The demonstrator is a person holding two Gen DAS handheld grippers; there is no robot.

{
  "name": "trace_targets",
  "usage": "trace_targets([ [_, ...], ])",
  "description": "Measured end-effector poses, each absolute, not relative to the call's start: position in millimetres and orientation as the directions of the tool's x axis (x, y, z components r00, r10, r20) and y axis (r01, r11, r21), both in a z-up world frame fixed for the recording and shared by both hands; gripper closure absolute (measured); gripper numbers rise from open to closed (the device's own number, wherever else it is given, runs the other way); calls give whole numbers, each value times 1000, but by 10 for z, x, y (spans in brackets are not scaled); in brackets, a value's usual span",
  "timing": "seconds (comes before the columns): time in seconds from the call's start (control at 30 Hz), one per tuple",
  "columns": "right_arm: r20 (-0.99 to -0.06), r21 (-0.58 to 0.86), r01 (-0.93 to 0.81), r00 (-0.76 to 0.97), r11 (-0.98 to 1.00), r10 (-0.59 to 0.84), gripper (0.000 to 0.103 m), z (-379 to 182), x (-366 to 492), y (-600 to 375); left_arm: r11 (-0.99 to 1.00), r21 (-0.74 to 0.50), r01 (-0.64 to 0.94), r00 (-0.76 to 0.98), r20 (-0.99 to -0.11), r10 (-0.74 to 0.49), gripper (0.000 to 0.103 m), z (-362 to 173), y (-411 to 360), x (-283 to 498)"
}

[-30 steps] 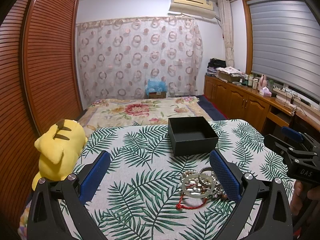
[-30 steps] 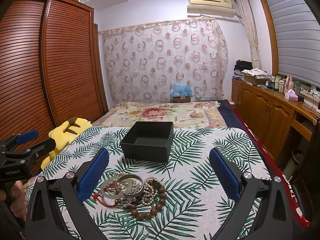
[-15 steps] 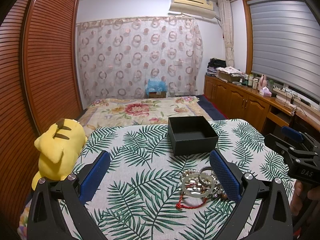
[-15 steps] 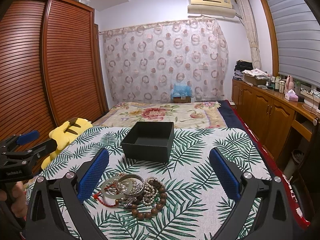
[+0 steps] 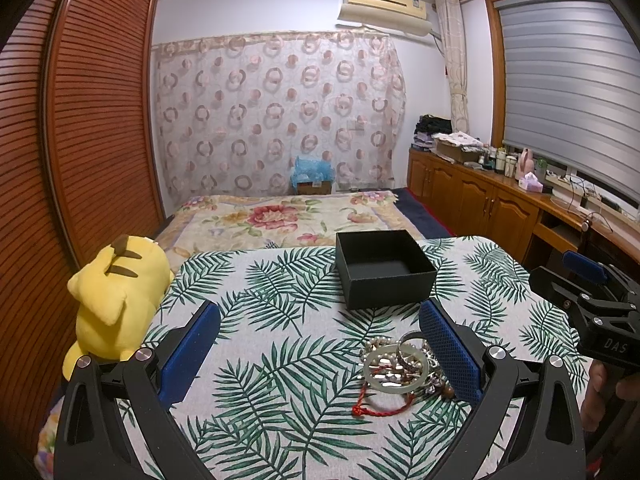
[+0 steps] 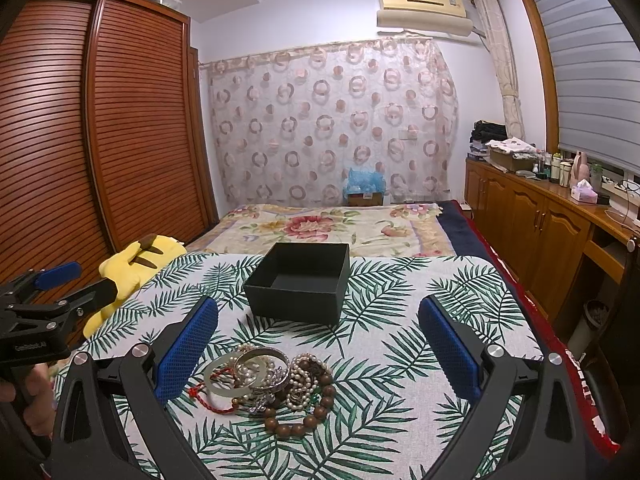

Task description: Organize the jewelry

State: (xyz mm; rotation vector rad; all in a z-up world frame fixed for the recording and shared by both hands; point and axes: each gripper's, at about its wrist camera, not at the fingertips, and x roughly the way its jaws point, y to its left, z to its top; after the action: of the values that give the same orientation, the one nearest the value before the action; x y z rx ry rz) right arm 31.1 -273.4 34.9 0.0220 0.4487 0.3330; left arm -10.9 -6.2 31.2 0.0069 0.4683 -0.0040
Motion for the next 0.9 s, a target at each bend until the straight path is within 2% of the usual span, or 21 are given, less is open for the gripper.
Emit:
trace_targets([
  [0.37,-468,84,-384,800,920,377,4,251,468,-2648,1000,2,20,856,-517,-16,7,189,-3,-15],
  [0.63,-572,70,-476,701,877,426,24,-46,693,-2501,999,-6,42,821,-569,-38,7,-112,24,131],
  [0.7,-596,69,-497,674,865,435,33,-123,734,-2452,999,-7,47,813,-580,-42,7,-171,38,151],
  [0.77,-628,78,-519,637,851,446,35,-220,794,-2399,999,-6,52,808,-588,-46,7,-234,55,154],
  [0.9,-675,91,-551,578,830,458,49,-378,881,-2318,998,-5,70,789,-612,-59,7,-344,50,186],
])
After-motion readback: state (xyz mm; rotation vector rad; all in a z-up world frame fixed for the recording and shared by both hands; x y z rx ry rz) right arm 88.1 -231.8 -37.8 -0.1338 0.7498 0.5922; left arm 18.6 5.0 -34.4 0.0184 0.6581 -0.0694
